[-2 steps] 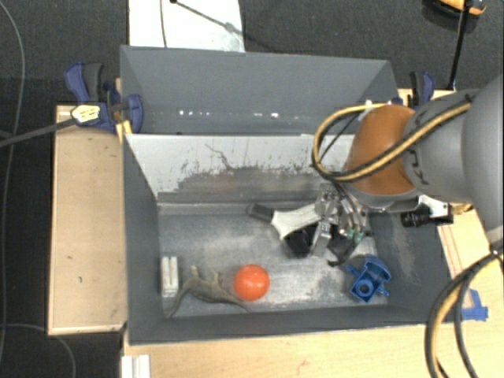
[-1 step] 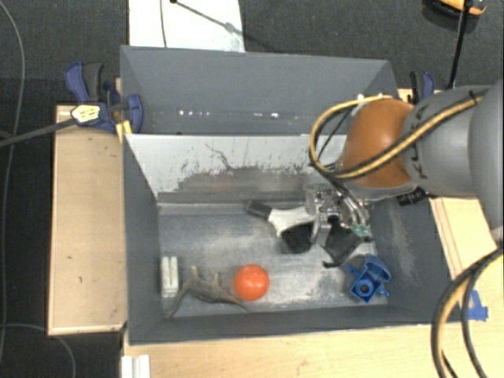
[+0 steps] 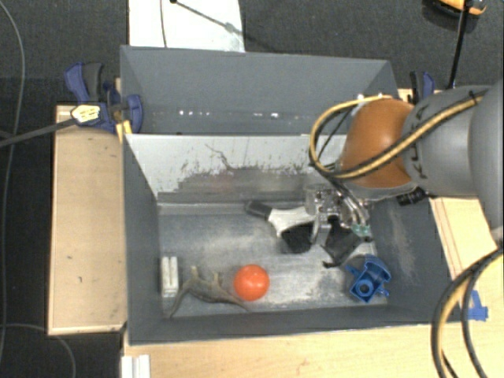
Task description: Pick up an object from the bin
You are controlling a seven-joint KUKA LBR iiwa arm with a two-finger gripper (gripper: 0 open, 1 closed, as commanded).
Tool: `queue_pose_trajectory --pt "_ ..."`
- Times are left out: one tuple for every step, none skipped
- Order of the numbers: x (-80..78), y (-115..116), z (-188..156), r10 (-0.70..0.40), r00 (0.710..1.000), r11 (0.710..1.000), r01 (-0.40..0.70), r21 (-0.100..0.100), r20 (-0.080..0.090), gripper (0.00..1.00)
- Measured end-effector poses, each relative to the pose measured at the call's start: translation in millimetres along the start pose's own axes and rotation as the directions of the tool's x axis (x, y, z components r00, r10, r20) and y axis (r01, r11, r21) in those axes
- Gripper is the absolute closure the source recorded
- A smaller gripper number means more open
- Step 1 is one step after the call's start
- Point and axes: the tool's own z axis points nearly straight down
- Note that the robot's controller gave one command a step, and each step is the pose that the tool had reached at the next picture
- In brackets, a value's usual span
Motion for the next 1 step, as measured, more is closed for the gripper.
queue_pose_trajectory --pt "4.6 0.0 -49.0 0.003 1.0 1.0 -0.003 0.0 -0.007 1.0"
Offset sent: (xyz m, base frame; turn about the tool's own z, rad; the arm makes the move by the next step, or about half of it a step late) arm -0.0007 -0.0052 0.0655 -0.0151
